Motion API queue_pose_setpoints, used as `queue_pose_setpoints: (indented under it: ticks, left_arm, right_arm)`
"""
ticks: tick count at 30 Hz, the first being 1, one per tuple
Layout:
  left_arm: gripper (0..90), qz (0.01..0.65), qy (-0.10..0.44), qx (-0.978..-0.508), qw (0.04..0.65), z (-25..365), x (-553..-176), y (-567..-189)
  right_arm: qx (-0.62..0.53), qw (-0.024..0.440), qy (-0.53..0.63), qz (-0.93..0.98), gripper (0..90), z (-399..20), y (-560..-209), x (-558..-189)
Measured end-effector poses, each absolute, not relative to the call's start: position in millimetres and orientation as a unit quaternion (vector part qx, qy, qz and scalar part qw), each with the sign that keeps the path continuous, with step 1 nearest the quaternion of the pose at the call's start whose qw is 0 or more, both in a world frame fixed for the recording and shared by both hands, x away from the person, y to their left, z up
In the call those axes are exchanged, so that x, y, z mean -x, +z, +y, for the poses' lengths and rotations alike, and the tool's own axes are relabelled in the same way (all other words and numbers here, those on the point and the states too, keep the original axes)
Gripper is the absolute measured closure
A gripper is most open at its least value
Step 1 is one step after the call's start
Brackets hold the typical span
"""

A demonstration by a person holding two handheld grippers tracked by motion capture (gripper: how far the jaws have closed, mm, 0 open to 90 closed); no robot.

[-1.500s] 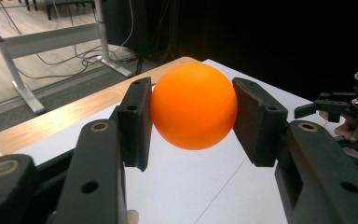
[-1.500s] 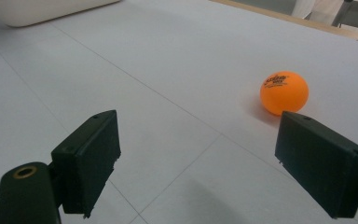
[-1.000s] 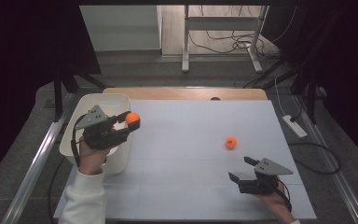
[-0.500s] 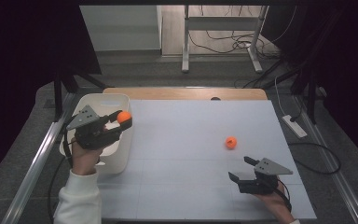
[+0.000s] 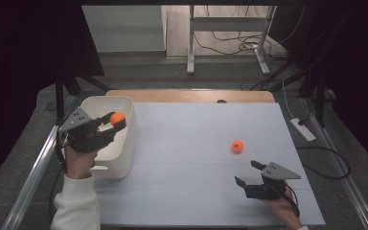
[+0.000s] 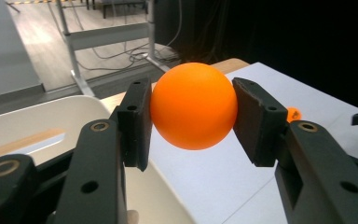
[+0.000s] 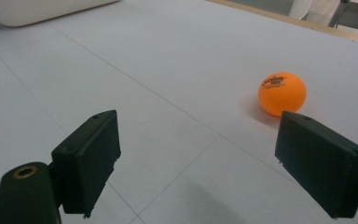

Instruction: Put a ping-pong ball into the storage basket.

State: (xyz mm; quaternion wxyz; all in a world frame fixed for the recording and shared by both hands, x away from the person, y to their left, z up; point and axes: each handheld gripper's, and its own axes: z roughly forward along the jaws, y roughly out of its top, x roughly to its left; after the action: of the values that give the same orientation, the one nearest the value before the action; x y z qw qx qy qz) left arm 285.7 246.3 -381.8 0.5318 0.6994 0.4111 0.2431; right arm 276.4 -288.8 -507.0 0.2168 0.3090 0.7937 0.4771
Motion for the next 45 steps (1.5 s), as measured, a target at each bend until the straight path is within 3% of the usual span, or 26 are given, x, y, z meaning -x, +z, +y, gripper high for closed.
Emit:
queue_pose_setpoints:
  ticks: [45]
  left_arm:
    - [50.4,0.478,0.251,-0.703,0.463,269.5,-299.9,-401.2]
  right_arm:
    - [-0.308,0.217,0.475,0.795,14.0,-288.3,-507.2,-276.3]
